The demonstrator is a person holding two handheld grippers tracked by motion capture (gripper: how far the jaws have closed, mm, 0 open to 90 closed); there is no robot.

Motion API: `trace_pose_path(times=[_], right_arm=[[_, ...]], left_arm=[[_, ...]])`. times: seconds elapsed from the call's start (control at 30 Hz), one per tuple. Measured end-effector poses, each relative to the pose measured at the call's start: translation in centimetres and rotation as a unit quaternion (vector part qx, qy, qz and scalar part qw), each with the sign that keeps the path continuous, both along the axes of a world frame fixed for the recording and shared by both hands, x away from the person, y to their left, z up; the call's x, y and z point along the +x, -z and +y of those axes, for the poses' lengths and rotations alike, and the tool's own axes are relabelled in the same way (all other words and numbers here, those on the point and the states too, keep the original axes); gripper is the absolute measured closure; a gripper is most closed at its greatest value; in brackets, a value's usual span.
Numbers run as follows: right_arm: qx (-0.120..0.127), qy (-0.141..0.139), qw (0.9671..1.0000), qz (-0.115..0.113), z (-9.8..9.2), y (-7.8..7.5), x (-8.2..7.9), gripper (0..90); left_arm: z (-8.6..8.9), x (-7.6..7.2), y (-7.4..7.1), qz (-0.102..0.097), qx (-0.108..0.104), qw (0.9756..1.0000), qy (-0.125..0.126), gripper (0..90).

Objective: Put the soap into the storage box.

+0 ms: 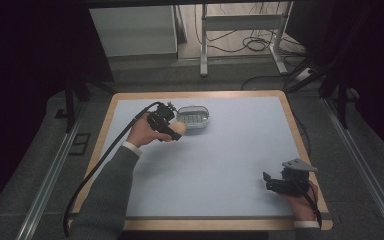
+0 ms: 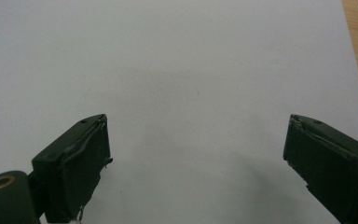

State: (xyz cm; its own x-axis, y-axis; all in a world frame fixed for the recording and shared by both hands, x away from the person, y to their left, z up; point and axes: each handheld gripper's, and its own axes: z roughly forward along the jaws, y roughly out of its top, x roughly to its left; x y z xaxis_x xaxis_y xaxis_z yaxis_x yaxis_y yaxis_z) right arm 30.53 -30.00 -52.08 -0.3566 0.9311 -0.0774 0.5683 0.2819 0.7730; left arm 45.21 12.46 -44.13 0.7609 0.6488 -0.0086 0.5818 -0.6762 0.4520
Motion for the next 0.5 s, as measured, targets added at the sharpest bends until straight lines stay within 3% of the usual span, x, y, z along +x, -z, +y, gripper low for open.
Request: trace_pose_path(times=[0.5], right_arm=[[-0.002, 0.007, 1.0000, 0.001, -0.1, 0.0, 0.1, 7.1]], left_arm=[[-1.8, 1.7, 0.1, -0.001, 0.006, 0.9999, 0.015, 32.6]])
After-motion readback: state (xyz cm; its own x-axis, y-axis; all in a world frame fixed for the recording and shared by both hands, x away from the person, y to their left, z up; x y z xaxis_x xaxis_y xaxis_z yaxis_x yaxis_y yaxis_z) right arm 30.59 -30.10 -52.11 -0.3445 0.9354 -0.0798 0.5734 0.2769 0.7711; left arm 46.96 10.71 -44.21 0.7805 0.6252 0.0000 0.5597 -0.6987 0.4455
